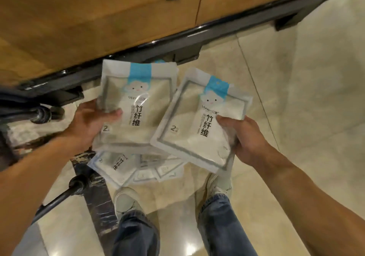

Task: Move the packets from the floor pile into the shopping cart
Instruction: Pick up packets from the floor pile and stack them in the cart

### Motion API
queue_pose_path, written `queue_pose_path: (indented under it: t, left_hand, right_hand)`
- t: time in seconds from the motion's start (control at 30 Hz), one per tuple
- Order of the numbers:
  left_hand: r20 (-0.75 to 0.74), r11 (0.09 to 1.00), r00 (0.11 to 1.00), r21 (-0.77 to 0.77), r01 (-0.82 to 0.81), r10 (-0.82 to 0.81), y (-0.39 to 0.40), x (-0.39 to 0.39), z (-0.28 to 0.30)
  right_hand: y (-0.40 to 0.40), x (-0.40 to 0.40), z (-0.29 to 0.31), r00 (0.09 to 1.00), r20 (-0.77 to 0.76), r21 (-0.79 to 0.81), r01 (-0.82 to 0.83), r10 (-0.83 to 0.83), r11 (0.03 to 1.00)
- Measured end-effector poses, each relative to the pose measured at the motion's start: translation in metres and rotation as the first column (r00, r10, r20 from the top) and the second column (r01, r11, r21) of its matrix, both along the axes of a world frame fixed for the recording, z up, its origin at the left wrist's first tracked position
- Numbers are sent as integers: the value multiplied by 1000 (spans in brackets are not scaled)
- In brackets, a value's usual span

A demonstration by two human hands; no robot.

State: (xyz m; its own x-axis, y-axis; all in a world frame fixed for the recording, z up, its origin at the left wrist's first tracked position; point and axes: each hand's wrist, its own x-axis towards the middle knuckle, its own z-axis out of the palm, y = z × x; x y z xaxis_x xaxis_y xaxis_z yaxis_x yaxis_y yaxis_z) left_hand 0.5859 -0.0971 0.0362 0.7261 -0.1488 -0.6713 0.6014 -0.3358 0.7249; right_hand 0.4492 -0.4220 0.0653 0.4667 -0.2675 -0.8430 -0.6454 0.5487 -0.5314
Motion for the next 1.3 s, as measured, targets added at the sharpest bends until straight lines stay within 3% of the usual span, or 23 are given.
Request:
queue_pose_path:
  t: [0.13,0.43,0.73,0.9,1.07,1.3]
  left_hand:
    - [-59,995,995,-47,-84,81,-21,-7,87]
    - [166,991,978,-60,-121,130,-58,-4,352]
    - [317,988,935,-46,-150,157,-5,-34,602]
    - [410,957,866,-89,-276,288,49,-53,699]
    - [494,888,754,-87,-452,433,108,-103,756]
    - [479,649,554,-45,-759,681,199,-225,789]
  right_hand:
    - [-32,10,107,999,9,-77,-45,46,996]
    - [-52,26,379,994,74,-188,-61,76,980]
    - [-22,19,609,943,233,-168,-203,239,965]
    - [18,40,690,849,340,-215,-349,405,912]
    - [78,63,734,728,424,-210,-500,539,840]
    - [185,77,769,496,449,-183,-764,744,619]
